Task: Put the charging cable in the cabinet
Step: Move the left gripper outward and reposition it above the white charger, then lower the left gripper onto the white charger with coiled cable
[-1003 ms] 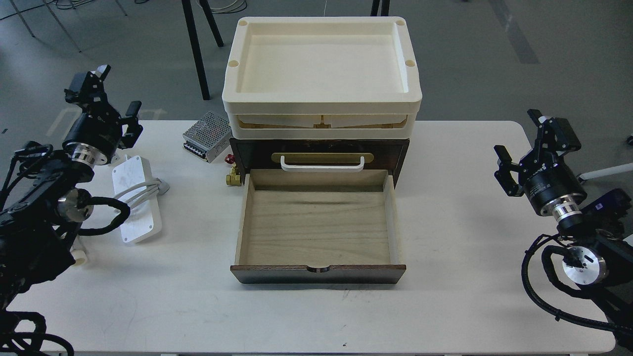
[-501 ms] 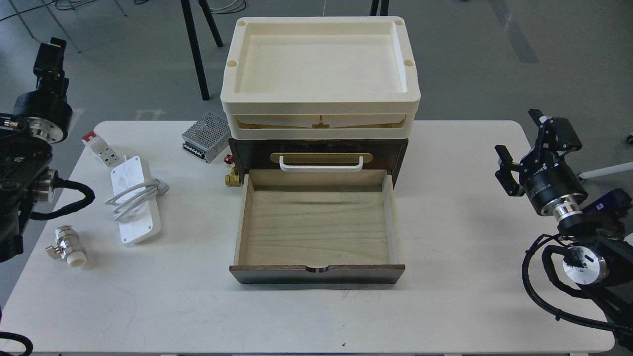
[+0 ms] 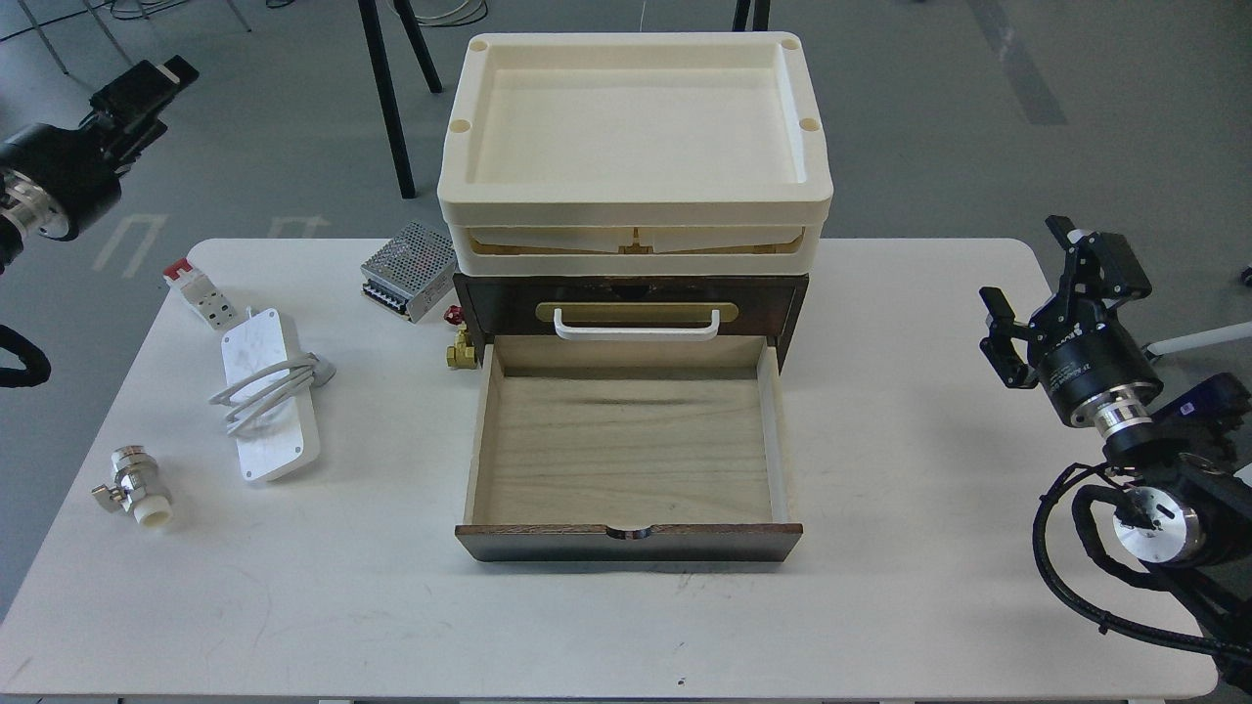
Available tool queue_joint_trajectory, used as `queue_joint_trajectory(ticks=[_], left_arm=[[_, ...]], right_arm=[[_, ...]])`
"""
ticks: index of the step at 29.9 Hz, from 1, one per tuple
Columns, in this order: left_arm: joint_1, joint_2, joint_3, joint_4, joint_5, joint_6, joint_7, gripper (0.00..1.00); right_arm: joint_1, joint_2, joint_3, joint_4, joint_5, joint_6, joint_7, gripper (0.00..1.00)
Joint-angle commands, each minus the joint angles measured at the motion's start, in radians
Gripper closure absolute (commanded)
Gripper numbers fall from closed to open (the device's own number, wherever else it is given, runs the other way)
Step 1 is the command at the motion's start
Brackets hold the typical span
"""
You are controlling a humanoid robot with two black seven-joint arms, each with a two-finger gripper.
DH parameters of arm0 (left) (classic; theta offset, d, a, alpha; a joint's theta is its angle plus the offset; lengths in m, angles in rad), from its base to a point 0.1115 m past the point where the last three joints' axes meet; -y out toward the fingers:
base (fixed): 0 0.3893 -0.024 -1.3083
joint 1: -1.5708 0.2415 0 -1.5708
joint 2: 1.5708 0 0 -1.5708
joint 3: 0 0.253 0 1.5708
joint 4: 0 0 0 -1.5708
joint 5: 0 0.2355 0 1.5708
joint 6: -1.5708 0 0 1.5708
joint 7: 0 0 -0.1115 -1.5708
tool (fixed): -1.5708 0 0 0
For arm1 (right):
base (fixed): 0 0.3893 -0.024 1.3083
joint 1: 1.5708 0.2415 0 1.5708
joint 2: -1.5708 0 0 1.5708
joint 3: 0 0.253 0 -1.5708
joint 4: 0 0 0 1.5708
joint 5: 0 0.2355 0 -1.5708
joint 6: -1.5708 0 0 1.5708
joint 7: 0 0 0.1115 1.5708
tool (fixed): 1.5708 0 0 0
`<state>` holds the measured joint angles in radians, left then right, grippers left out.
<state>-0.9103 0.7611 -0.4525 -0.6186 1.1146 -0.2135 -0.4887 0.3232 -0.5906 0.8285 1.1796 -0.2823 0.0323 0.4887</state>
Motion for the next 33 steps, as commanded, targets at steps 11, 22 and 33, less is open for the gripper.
queue_joint_trajectory(ticks=[11, 22, 33], left_arm=[[0.074, 0.066, 0.254, -0.076, 0.465, 0.293, 0.0, 0.05], [0.192, 0.055, 0.448, -0.067, 0.459, 0.482, 0.0, 0.05], [0.266, -0.055, 0.442, 0.074, 0.449, 0.516, 0.0, 0.04]], right_arm=[[0.0, 0.0, 0.0, 0.002, 0.0, 0.0, 0.0, 0.01], [0.0, 0.0, 0.0, 0.0, 0.0, 0.0, 0.0, 0.01], [0.0, 0.0, 0.0, 0.002, 0.0, 0.0, 0.0, 0.01]])
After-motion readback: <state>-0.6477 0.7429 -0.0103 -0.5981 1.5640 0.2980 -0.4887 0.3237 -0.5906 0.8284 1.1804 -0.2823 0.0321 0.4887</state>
